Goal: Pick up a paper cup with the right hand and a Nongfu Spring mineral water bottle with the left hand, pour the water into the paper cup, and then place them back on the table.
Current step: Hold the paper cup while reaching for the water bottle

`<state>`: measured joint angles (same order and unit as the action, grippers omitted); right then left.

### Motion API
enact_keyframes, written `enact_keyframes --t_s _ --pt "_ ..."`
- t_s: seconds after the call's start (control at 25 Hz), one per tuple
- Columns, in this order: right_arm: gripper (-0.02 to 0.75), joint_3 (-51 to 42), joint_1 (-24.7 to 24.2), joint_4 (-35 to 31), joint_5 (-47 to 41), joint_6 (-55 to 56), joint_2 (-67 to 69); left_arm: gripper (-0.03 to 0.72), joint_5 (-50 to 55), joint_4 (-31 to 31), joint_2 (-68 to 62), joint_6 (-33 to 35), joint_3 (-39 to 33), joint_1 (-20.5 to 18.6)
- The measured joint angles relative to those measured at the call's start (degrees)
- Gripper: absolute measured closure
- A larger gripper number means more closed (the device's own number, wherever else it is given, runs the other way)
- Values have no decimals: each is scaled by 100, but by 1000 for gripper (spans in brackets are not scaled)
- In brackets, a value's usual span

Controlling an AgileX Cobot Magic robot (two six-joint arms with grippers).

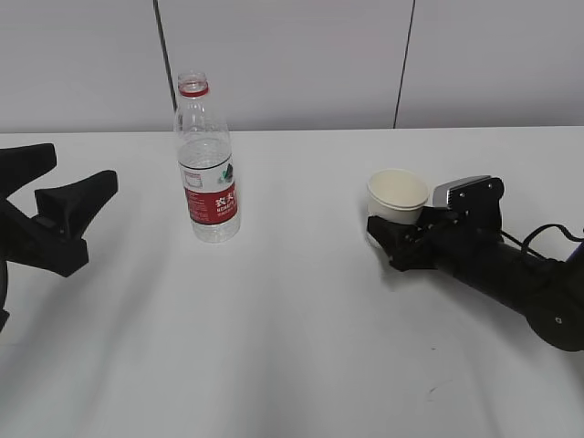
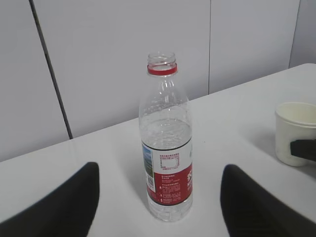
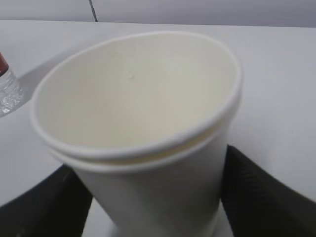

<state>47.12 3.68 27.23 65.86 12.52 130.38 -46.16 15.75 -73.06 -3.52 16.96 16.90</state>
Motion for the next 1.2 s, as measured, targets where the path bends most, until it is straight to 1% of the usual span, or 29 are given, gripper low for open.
enact_keyframes --t_s 0.16,0.36,0.6,0.76,0.84,1.04,1.2 --pt "227 0 0 0 0 5 0 225 7 0 -8 0 0 0" --pt "235 10 0 67 0 119 0 225 -3 0 -296 -72 0 0" --pt "235 13 0 551 12 170 0 214 -577 -83 -822 -89 0 0" --pt "236 80 0 921 12 184 0 174 -865 -258 -1238 -89 0 0" --pt "236 124 0 1137 12 196 0 157 -1211 -264 -1515 -89 0 0" --pt "236 137 0 1511 12 218 0 146 -1813 -270 -2500 -89 180 0" --pt "237 137 0 1609 12 238 0 145 -1871 -264 -3330 -89 424 0"
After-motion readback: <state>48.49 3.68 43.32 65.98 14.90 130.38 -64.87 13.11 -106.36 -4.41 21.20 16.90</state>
